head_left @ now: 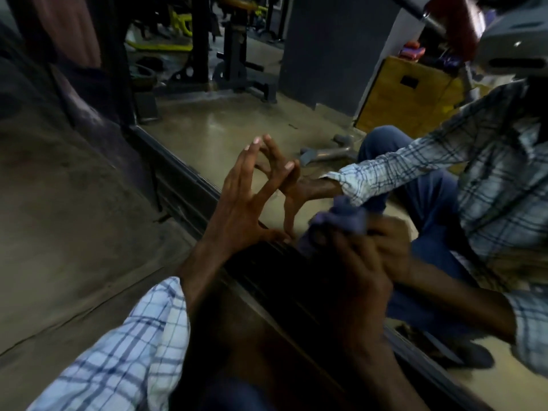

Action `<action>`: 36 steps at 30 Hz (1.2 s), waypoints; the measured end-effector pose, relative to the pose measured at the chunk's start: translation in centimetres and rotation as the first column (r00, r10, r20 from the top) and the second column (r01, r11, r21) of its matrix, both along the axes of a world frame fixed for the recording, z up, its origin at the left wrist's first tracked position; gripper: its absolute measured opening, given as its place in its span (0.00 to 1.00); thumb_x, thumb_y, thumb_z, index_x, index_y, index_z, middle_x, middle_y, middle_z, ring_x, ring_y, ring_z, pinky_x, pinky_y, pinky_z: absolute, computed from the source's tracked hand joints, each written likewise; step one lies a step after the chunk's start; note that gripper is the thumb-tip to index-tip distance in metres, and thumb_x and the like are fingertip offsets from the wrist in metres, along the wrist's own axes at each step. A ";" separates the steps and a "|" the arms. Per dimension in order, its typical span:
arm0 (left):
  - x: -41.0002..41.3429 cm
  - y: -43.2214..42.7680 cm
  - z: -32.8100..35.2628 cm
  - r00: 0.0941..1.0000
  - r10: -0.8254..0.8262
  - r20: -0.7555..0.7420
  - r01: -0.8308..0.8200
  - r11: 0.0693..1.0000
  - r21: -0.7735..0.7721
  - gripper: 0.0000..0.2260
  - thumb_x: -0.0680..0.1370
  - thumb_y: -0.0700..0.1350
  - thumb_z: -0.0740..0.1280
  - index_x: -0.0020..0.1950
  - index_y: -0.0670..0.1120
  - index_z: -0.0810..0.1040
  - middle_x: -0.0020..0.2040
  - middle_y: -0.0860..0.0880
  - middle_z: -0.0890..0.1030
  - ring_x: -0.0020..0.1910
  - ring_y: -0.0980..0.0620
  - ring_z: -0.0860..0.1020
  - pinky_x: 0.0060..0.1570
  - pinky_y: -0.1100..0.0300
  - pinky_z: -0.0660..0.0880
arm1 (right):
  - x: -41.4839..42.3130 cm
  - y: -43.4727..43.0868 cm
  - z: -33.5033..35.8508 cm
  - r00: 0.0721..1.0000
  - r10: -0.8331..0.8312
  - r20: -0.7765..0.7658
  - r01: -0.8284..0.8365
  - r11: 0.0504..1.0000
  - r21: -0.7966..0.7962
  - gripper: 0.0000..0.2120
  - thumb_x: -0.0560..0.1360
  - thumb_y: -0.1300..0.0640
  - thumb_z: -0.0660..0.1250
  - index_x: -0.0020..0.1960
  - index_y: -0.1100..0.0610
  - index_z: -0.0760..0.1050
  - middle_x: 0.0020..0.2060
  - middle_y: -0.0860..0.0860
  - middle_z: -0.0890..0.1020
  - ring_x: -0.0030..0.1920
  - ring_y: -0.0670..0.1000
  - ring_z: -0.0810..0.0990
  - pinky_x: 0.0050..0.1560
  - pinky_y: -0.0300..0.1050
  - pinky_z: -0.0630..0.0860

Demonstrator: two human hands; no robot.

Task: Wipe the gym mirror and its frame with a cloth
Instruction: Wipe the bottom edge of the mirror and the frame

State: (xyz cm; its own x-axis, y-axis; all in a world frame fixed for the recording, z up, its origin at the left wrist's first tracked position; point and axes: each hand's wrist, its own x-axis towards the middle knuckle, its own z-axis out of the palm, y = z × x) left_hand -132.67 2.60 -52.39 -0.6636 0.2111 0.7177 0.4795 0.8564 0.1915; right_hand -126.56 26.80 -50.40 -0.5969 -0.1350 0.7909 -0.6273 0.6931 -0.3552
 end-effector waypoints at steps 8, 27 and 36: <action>-1.1 -2.0 -0.8 1.000 -0.012 0.001 0.012 0.994 0.110 0.53 0.68 0.77 0.68 0.84 0.52 0.55 0.83 0.35 0.44 0.83 0.35 0.46 0.74 0.36 0.59 | 0.8 -5.7 -4.4 0.997 -0.052 0.058 0.039 0.979 0.198 0.18 0.81 0.68 0.65 0.61 0.46 0.77 0.67 0.35 0.75 0.65 0.34 0.73 0.61 0.43 0.77; -7.6 -14.3 -0.5 0.999 -0.009 -0.033 0.012 0.997 0.083 0.59 0.62 0.75 0.73 0.85 0.52 0.54 0.83 0.34 0.42 0.83 0.35 0.45 0.75 0.36 0.57 | -3.8 -14.2 -0.2 0.978 -0.194 -0.075 0.206 0.953 0.223 0.22 0.71 0.68 0.70 0.65 0.64 0.79 0.53 0.59 0.78 0.51 0.53 0.74 0.50 0.37 0.69; -10.7 -20.1 0.0 0.999 -0.041 -0.013 0.042 0.997 0.072 0.58 0.62 0.71 0.77 0.85 0.54 0.53 0.84 0.36 0.41 0.83 0.36 0.47 0.75 0.38 0.60 | -7.1 -20.7 -2.3 0.989 -0.107 0.107 0.039 0.865 0.500 0.22 0.78 0.53 0.59 0.68 0.56 0.79 0.57 0.53 0.79 0.53 0.58 0.80 0.42 0.52 0.82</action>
